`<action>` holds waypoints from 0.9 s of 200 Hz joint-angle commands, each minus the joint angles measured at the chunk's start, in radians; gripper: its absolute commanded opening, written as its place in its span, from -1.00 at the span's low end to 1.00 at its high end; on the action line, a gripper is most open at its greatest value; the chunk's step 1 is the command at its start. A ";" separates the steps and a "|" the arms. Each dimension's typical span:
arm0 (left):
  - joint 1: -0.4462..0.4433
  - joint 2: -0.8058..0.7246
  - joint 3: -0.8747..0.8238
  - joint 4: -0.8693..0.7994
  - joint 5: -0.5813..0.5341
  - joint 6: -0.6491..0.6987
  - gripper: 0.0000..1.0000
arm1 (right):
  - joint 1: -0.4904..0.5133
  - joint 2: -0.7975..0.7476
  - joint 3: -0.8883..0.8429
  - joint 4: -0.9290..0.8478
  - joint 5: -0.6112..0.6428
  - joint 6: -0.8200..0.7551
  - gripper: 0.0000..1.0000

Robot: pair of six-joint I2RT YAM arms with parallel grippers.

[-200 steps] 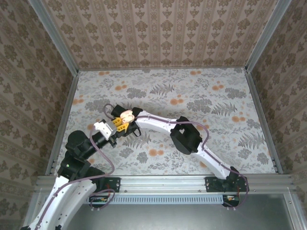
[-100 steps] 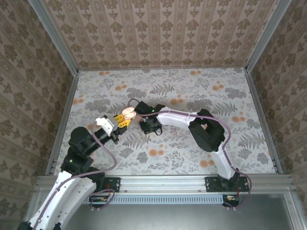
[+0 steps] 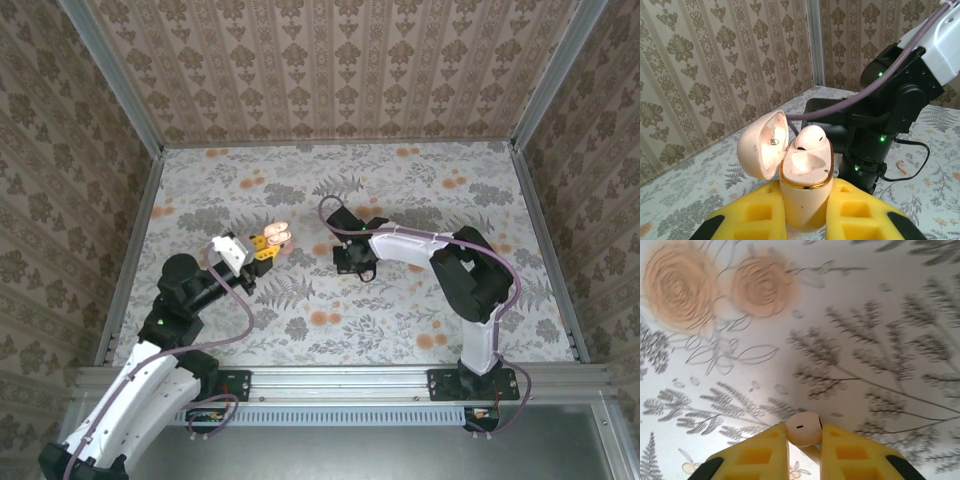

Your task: Insert the wireless bluetooth earbuds into the charging case

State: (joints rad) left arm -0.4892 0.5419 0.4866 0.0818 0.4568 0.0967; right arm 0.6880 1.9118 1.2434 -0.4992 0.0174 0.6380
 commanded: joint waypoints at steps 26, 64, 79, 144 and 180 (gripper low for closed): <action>0.004 0.043 -0.029 0.113 0.026 -0.048 -1.00 | 0.008 -0.041 -0.069 0.136 -0.150 0.159 -0.43; 0.005 0.060 -0.014 0.108 0.031 -0.038 -1.00 | 0.015 -0.051 -0.063 0.137 -0.177 0.181 -0.29; 0.004 0.060 -0.016 0.110 0.030 -0.041 -1.00 | 0.014 -0.063 -0.055 0.128 -0.190 0.184 -0.26; 0.004 0.092 -0.016 0.148 0.031 -0.030 -1.00 | 0.014 -0.089 -0.036 0.074 -0.224 0.202 -0.17; 0.005 0.148 -0.009 0.214 0.045 -0.018 -1.00 | -0.002 -0.103 -0.009 0.004 -0.178 0.142 -0.14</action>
State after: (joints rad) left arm -0.4892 0.6613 0.4591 0.2012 0.4725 0.0711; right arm 0.6979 1.8511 1.1961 -0.4129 -0.1886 0.8165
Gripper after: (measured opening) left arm 0.158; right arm 0.426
